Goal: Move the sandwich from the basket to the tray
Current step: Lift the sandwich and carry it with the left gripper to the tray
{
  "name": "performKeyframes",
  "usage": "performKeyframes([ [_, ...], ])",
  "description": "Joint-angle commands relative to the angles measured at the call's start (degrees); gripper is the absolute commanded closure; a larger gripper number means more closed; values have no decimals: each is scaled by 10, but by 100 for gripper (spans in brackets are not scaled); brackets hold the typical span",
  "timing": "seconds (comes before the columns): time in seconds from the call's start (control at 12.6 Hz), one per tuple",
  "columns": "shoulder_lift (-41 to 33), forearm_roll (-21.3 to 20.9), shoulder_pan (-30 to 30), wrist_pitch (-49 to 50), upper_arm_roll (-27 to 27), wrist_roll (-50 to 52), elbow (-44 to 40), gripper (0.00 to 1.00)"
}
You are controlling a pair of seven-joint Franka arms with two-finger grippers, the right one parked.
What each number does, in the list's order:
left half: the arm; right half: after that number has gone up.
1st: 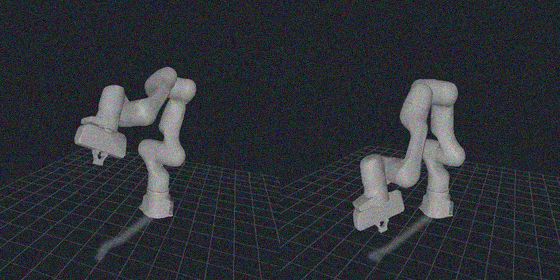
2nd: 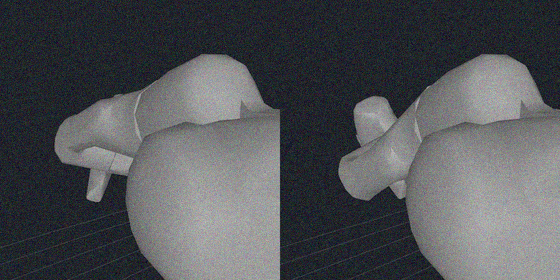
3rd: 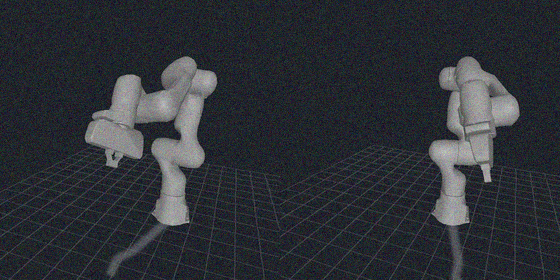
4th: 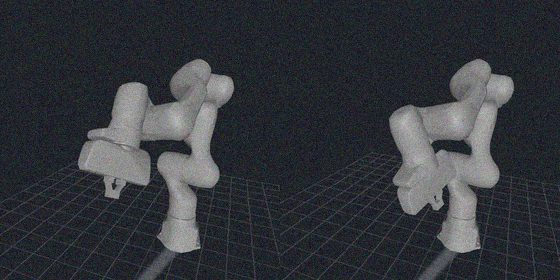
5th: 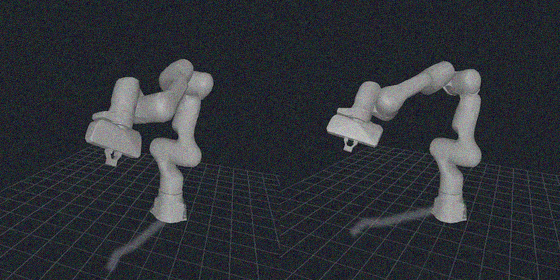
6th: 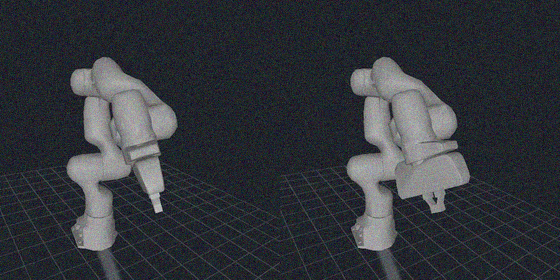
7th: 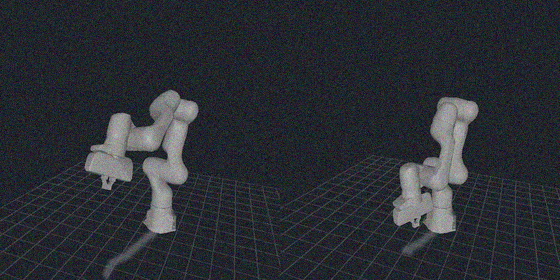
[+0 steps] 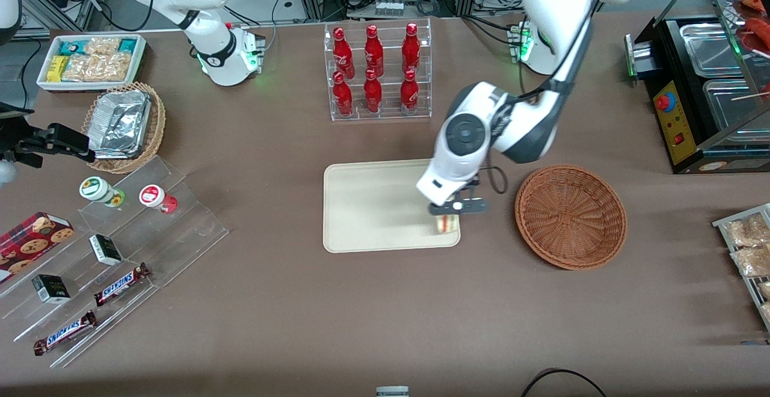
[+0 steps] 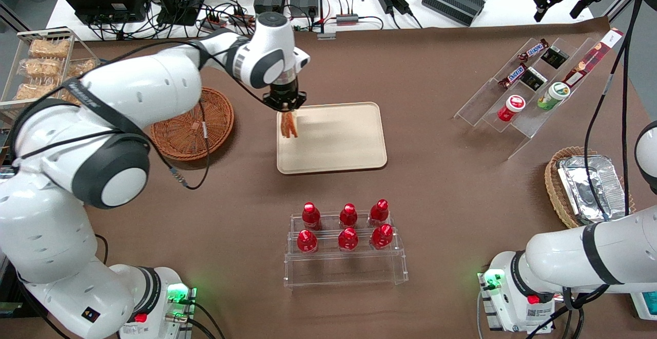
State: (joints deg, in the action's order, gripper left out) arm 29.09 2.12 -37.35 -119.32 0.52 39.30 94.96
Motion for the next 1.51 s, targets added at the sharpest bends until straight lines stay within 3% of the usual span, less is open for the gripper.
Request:
performKeyframes([
  [0.0,67,7,-33,23,-9,31,-91,100],
  [0.56,154,24,-65,22,-6,95,-184,100],
  [1.19,163,24,-64,20,19,97,-188,100],
  [1.43,172,24,-65,17,19,104,-188,54],
])
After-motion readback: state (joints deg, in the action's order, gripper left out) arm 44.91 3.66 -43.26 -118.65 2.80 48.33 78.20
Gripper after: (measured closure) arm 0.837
